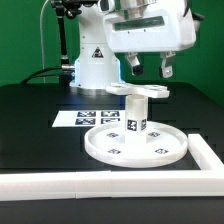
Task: Assemble round table
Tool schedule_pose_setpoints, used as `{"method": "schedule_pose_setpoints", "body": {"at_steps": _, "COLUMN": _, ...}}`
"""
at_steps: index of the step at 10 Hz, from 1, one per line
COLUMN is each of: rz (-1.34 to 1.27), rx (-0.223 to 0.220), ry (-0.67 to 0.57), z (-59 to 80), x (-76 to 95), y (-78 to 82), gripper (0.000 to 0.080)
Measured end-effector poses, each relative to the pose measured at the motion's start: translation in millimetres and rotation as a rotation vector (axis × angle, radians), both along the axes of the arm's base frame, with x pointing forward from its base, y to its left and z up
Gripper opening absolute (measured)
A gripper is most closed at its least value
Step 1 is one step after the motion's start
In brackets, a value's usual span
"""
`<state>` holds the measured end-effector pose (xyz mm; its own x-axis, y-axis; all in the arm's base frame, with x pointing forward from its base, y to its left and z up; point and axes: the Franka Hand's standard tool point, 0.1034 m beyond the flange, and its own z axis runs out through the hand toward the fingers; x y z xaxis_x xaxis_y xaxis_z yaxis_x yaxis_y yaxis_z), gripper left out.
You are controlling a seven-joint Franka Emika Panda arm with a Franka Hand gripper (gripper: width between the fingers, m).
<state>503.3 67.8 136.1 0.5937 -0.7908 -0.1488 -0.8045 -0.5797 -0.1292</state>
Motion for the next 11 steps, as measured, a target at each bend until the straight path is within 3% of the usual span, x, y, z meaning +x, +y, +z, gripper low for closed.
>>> {"method": "schedule_pose_setpoints", "body": {"at_steps": 5, "rz": 0.340, "rx": -0.010, "ry": -0.070, "z": -0.2, "x": 0.7, "y": -0.5, "gripper": 0.0649}}
{"method": "schedule_pose_setpoints", "body": {"at_steps": 8, "rz": 0.821, "rx": -0.032, "ry": -0.157, "z": 4.5, "x": 1.0, "y": 2.8, "gripper": 0.0649}}
{"method": "schedule_pose_setpoints", "body": {"at_steps": 11, "rz": 1.051, "rx": -0.011, "ry": -0.176, "z": 3.8, "x": -0.2, "y": 1.9, "gripper": 0.0649}}
